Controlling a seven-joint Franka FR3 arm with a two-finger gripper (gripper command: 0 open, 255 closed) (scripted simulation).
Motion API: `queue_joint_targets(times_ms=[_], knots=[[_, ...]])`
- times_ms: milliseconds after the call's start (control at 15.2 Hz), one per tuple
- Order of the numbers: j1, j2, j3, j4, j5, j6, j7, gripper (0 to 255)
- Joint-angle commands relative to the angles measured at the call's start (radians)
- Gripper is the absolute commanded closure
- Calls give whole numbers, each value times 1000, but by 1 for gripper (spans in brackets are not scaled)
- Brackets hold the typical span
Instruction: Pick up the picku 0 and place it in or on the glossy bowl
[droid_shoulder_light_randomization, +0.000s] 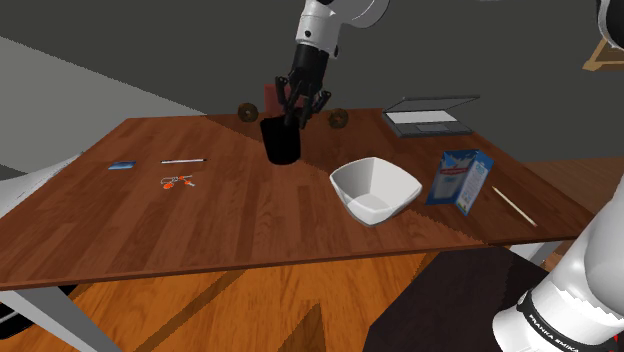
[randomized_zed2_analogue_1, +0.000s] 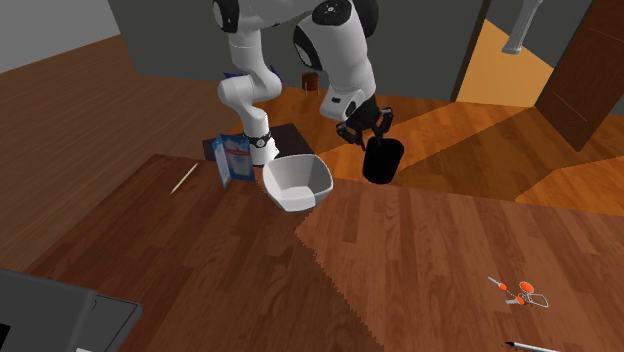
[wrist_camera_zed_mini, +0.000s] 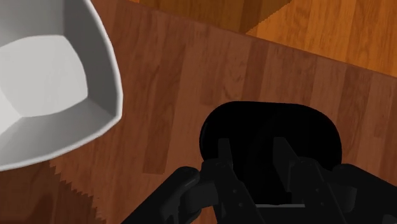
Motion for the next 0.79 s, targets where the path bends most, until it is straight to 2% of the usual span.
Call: queue_joint_targets(times_ms=[0,726], knots=[[-19,-60,-11,-65,10,-6,-31,255],[-119,-375,-116,-357,14,-111,-210,255]])
